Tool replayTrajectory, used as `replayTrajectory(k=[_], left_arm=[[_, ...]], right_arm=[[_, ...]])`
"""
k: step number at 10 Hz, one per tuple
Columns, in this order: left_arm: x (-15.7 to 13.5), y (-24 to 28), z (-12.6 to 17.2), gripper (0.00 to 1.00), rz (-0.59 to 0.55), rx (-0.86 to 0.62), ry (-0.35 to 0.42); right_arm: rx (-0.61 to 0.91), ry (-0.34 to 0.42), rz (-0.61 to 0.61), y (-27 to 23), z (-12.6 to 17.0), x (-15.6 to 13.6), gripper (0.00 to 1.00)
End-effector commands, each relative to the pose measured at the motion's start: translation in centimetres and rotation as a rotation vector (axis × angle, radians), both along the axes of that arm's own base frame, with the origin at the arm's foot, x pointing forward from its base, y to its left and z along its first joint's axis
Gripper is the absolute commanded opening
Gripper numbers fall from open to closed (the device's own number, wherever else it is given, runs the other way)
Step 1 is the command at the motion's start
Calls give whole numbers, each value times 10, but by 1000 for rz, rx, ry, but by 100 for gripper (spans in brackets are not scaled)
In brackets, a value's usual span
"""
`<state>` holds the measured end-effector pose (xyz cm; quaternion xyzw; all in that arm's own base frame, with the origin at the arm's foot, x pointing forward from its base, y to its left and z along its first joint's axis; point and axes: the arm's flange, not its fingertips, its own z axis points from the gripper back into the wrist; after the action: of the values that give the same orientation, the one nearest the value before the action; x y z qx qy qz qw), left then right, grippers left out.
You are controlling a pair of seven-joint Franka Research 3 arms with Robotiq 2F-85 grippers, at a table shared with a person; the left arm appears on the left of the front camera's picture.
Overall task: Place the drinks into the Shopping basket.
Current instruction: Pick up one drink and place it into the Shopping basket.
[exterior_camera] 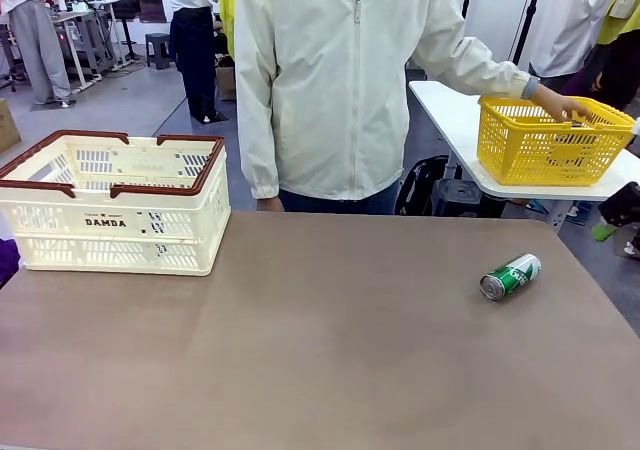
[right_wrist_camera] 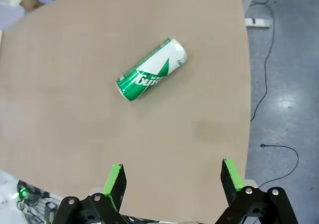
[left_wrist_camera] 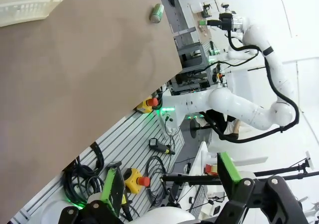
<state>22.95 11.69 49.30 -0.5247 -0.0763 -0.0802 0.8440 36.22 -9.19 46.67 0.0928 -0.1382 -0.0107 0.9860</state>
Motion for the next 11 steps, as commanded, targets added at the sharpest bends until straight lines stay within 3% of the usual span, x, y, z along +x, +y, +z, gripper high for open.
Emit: replayTrajectory(k=[1,2,3,4,5,6,7,9,11], left_arm=[[0,-1,0,100,-4,-24,-18],[0,-1,0,100,-4,-24,-18],[0,-1,0,100,-4,-24,-18],[0,-1,0,100,-4,-24,-18],[0,-1,0,100,-4,-24,-18],[0,-1,0,100,-4,-24,-18],[0,-1,0,100,-4,-24,-18],[0,-1,0,100,-4,-24,-18],[0,-1,0,100,-4,-24,-18]], right_arm=[[144,-16,-24,-3,9,-2,100],[144,-16,-24,-3,9,-2,100],[44,-5,-2,-3,1,-1,100],[-5,14,61,8,-10,20,100],[5,-71,258,13,-18,45,100],[14,-182,583,14,-24,67,100],[4,-247,832,14,-27,84,100],[-35,-269,911,20,-35,102,100],[-38,-317,1341,30,-53,112,100]])
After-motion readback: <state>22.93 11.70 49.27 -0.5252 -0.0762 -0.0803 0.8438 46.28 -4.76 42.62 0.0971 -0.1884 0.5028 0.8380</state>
